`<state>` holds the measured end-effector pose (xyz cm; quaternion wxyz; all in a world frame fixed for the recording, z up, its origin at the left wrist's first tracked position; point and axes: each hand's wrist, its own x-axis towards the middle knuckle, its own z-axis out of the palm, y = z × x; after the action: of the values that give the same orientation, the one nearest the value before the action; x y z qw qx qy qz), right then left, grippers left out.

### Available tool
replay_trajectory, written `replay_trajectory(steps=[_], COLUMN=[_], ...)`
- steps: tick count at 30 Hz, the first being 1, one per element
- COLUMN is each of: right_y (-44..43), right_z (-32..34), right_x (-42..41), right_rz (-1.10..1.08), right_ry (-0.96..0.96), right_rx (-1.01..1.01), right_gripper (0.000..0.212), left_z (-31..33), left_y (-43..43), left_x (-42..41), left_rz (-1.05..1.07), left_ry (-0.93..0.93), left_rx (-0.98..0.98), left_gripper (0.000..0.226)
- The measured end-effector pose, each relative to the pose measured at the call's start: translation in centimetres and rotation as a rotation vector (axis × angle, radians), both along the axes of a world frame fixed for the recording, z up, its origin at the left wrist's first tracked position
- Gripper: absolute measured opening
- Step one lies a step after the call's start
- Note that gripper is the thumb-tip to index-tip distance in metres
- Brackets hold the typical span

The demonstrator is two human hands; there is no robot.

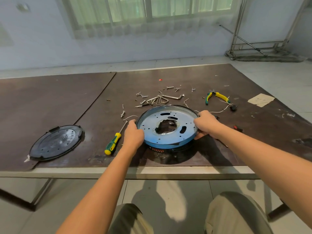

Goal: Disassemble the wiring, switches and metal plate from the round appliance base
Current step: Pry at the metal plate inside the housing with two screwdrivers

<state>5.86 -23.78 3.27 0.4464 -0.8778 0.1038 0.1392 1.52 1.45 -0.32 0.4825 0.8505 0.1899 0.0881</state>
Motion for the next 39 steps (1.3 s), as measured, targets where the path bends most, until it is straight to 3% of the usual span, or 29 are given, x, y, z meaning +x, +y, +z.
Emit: replay_trajectory(steps=[4,7,12,14,17,20,22,24,29,33,39], right_y=[0.4,1.6,4.4,5.5,6.8,7.6,7.8,7.9,8.0,8.1,8.0], right_z=[1.6,2.9,3.4,2.4,0.2,-1.4,-2.3,-3.1,-4.0,-3.9,-2.1], right_x=[0.4,0.5,-0.3,-0.8,-1.2,-1.6,-1.8,-1.9,-2.4,-3.0,-3.6], right_rz=[-0.022,0.03,0.289,0.362,0.59,0.785,0.871,0.93,0.984,1.068,1.049], right_ry=[-0.187,-0.207,-0.092,-0.153,-0.404,-0.435,-0.428,-0.465,-0.488,-0.509,-0.536], right_rx=[0.044,0.15,0.307,0.25,-0.047,-0.22,-0.292,-0.395,-0.479,-0.506,-0.497], right_gripper=[0.015,0.017,0.036,0.028,0.015,0.042,0.06,0.064,0.035,0.009,0.009], left_z=[1.2,2.9,4.0,3.5,3.0,2.4,2.0,1.4,-0.3,-0.7,-0.3], left_y=[1.0,3.3,9.1,11.7,14.7,16.4,16.7,16.7,16.5,16.2,15.2], left_x=[0.2,0.7,0.4,-0.1,-0.8,-1.0,-1.0,-1.0,-1.3,-2.0,-2.3], left_rz=[0.044,0.095,0.208,0.327,0.558,0.65,0.661,0.686,0.674,0.64,0.61], left_ry=[-0.146,-0.182,-0.189,-0.192,-0.162,-0.212,-0.22,-0.18,-0.004,-0.015,0.064], left_rx=[0.02,0.035,-0.241,-0.341,-0.525,-0.724,-0.725,-0.666,-0.478,-0.498,-0.281], left_gripper=[0.05,0.051,0.03,0.031,0.027,0.04,0.046,0.048,0.04,0.041,0.047])
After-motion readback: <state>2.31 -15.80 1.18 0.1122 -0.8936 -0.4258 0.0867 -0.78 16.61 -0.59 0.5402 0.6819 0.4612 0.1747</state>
